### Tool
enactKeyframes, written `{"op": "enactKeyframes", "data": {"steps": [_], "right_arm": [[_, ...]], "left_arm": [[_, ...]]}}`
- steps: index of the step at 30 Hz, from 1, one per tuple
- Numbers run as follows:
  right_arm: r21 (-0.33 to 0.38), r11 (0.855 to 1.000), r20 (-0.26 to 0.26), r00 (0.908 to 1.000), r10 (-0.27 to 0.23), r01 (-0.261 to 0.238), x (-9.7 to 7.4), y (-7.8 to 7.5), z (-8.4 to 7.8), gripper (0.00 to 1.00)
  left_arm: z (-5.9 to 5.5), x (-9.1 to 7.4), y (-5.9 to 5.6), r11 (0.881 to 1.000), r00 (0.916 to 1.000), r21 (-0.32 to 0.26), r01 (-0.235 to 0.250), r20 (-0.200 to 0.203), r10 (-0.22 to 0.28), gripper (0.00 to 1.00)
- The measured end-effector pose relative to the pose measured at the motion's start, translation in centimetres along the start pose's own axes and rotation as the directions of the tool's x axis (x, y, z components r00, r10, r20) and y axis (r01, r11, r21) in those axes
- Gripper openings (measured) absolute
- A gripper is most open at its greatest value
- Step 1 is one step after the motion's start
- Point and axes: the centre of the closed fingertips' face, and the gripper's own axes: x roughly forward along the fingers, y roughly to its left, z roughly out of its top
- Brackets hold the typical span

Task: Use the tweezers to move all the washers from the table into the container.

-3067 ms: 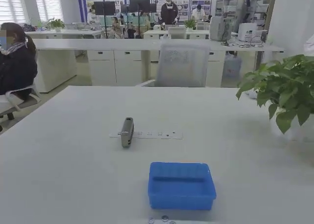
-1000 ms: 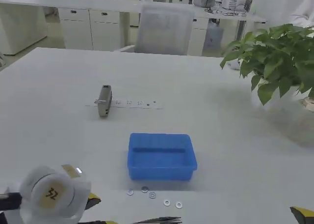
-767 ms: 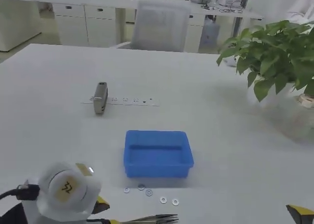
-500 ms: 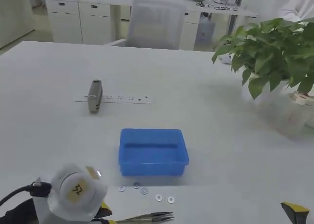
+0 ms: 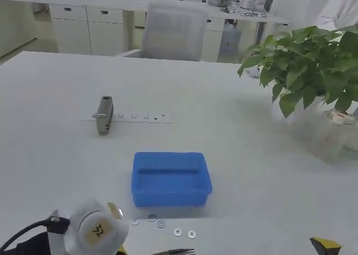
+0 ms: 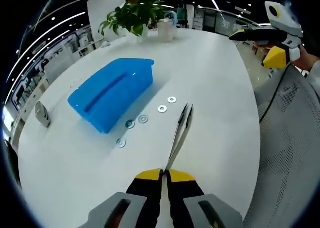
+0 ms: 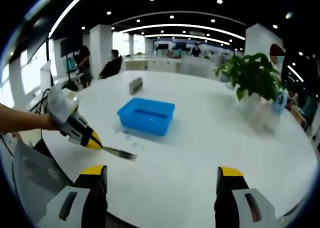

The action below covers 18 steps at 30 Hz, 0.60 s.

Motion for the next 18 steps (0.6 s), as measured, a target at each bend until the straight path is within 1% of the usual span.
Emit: {"op": "enactKeyframes", "data": {"steps": [1, 3, 5, 8, 10, 11, 12, 14, 16, 17, 18], "right_arm": [[-0.002, 1.0, 0.0, 1.0, 0.002, -0.002, 0.0, 0.1, 0.0, 0.89], [-0.011, 1.0, -0.003, 0.9999, 0.016, -0.016, 0.1, 0.3, 0.1, 0.88], [-0.025, 0.999, -0.009, 0.9994, 0.034, -0.034, 0.2, 0.7, 0.1, 0.87], [-0.053, 0.997, -0.018, 0.9987, 0.047, -0.048, 0.3, 1.2, 0.0, 0.87], [-0.081, 0.994, -0.031, 0.9968, 0.073, -0.075, 0.4, 2.0, 0.0, 0.85], [-0.087, 0.993, -0.033, 0.9963, 0.079, -0.082, 0.5, 2.2, 0.0, 0.85], [-0.101, 0.99, -0.04, 0.9949, 0.093, -0.096, 0.6, 2.6, -0.1, 0.83], [-0.123, 0.984, -0.052, 0.9914, 0.12, -0.125, 0.7, 3.2, -0.2, 0.79], [-0.144, 0.977, -0.055, 0.9867, 0.153, -0.16, 0.9, 4.1, 0.0, 0.74], [-0.157, 0.97, -0.06, 0.9818, 0.18, -0.187, 0.9, 4.8, 0.1, 0.71], [-0.168, 0.965, -0.064, 0.9794, 0.192, -0.2, 1.0, 5.1, 0.2, 0.68]], "left_arm": [[0.0, 0.0, 0.0, 1.0, 1.0, 0.006, 0.0, 0.0, 0.0, 0.0], [0.0, -0.1, -0.5, 0.999, 0.9999, 0.03, 0.011, -0.004, -0.011, 0.0], [0.0, -0.2, -0.7, 0.999, 0.9999, 0.053, 0.008, -0.006, -0.008, 0.0], [0.4, -0.9, -1.0, 0.998, 1.0, 0.068, 0.0, 0.006, 0.0, 0.0], [1.2, -1.8, -1.4, 0.997, 0.9994, 0.077, -0.007, 0.034, 0.004, 0.0], [1.7, -2.4, -1.6, 0.996, 0.9987, 0.084, -0.014, 0.051, 0.009, 0.0], [2.0, -2.8, -1.7, 0.996, 0.9982, 0.088, -0.019, 0.059, 0.014, 0.0], [2.9, -3.9, -2.1, 0.995, 0.9963, 0.101, -0.027, 0.084, 0.018, 0.0], [3.8, -5.0, -2.5, 0.994, 0.9936, 0.107, -0.036, 0.111, 0.024, 0.0], [4.2, -5.4, -2.6, 0.993, 0.9922, 0.109, -0.038, 0.122, 0.025, 0.0], [4.7, -5.9, -2.9, 0.993, 0.9903, 0.11, -0.041, 0.137, 0.026, 0.0]]}}
